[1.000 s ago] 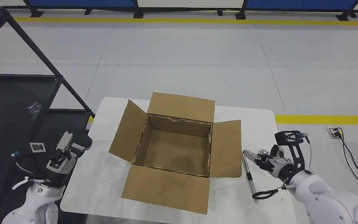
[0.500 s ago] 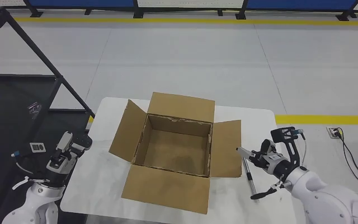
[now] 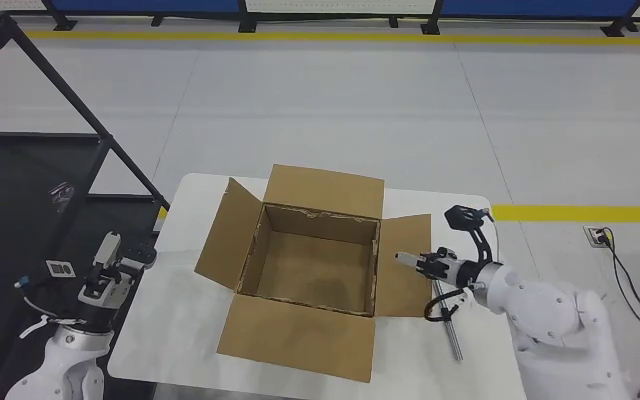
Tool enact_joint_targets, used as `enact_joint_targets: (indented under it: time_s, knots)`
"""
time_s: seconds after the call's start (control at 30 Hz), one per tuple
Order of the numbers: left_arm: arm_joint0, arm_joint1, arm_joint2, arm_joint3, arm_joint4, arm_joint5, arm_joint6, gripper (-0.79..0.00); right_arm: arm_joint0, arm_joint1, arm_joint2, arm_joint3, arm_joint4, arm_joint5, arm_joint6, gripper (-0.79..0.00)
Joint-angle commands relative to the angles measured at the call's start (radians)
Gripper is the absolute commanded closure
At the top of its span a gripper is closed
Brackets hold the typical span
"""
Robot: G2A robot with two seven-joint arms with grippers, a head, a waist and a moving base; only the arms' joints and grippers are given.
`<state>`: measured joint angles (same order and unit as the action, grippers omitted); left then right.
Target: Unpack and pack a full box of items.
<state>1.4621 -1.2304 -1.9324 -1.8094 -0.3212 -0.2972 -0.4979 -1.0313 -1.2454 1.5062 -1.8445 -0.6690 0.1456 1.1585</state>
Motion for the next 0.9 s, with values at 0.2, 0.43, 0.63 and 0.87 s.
enact_joint_targets:
  time_s: [0.2,0.43,0.63,0.87]
  knots:
    - [0.003,0.001,-0.001,0.0,-0.002,-0.002,0.002,-0.785,0.1,-0.004,-0.086,0.096,-0.043,0.078,-0.029,-0.785]
    - [0.003,0.001,-0.001,0.0,-0.002,-0.002,0.002,-0.785,0.157,-0.008,-0.162,0.135,-0.097,0.122,-0.062,-0.785]
    - [0.003,0.001,-0.001,0.0,-0.002,-0.002,0.002,-0.785,0.206,-0.013,-0.208,0.171,-0.104,0.134,-0.071,-0.785]
    - [0.003,0.001,-0.001,0.0,-0.002,-0.002,0.002,-0.785,0.232,-0.014,-0.238,0.193,-0.131,0.126,-0.111,-0.785]
